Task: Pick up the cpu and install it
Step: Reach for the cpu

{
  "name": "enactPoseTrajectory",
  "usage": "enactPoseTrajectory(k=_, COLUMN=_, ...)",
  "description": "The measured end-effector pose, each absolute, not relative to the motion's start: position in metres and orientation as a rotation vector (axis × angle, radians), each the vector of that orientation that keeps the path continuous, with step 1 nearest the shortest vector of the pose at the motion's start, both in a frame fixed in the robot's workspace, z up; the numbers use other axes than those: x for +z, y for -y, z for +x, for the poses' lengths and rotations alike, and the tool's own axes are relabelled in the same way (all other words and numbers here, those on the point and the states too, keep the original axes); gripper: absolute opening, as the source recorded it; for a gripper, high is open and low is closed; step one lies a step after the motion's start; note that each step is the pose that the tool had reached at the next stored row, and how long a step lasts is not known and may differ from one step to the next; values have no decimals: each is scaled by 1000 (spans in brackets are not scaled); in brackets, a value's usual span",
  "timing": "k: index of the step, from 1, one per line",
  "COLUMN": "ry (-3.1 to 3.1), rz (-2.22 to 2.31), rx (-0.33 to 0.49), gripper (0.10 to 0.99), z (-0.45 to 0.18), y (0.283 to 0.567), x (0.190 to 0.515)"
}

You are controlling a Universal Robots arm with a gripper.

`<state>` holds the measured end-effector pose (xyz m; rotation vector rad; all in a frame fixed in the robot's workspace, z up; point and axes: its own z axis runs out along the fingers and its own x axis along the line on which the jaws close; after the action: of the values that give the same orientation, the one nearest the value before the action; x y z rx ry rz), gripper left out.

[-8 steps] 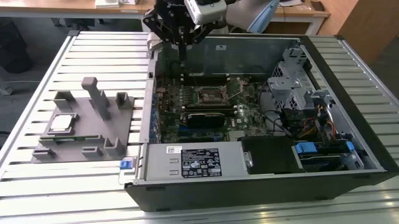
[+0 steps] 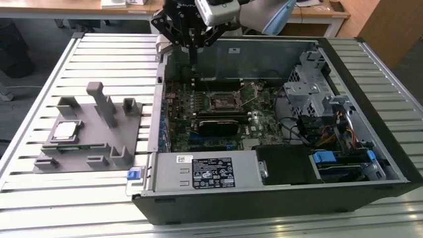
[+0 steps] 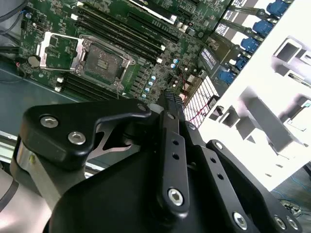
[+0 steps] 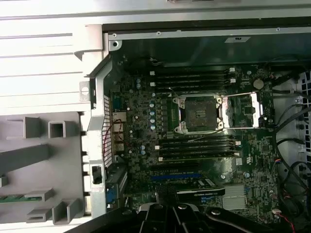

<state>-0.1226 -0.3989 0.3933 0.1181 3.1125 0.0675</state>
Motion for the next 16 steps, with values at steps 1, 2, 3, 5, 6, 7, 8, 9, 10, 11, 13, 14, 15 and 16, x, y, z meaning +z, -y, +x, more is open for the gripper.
enactPoseTrajectory(k=1, ry=-3112, rz=118, rx=68, gripper=106, z=-123, y=399, x=393)
enactPoseTrajectory(k=2, ry=-3112, rz=118, rx=68, gripper=106, z=-124, y=399, x=393)
enactPoseTrajectory(k=3, ry=-3112, rz=118, rx=68, gripper=106, z=-126, y=399, x=393)
enactPoseTrajectory(k=5, ry=-3112, rz=118, rx=68, gripper=106, z=-129, y=399, x=393)
enactPoseTrajectory(k=6, ry=-3112, rz=118, rx=68, gripper=106, z=-131, y=399, x=393)
enactPoseTrajectory(k=7, ry=-3112, rz=118, rx=68, gripper=106, z=-133, y=399, x=393)
enactPoseTrajectory(k=8, ry=-3112, rz=118, rx=68, gripper=106, z=-136, y=399, x=393)
enactPoseTrajectory(k=9, ry=-3112, rz=118, rx=68, gripper=106, z=-138, y=399, x=393)
enactPoseTrajectory(k=10, ry=-3112, rz=118, rx=68, gripper=106, z=-140, y=399, x=393)
enactPoseTrajectory(k=11, ry=-3113, rz=118, rx=68, gripper=106, z=-142, y=399, x=393)
enactPoseTrajectory(k=13, ry=-3112, rz=118, rx=68, gripper=106, z=-146, y=399, x=393)
enactPoseTrajectory(k=14, ry=-3112, rz=118, rx=68, gripper=106, z=-147, y=399, x=393)
enactPoseTrajectory(k=15, ry=-3112, rz=118, rx=68, gripper=106, z=-149, y=399, x=393)
enactPoseTrajectory(k=16, ry=-3112, rz=118, rx=68, gripper=106, z=-150, y=399, x=393)
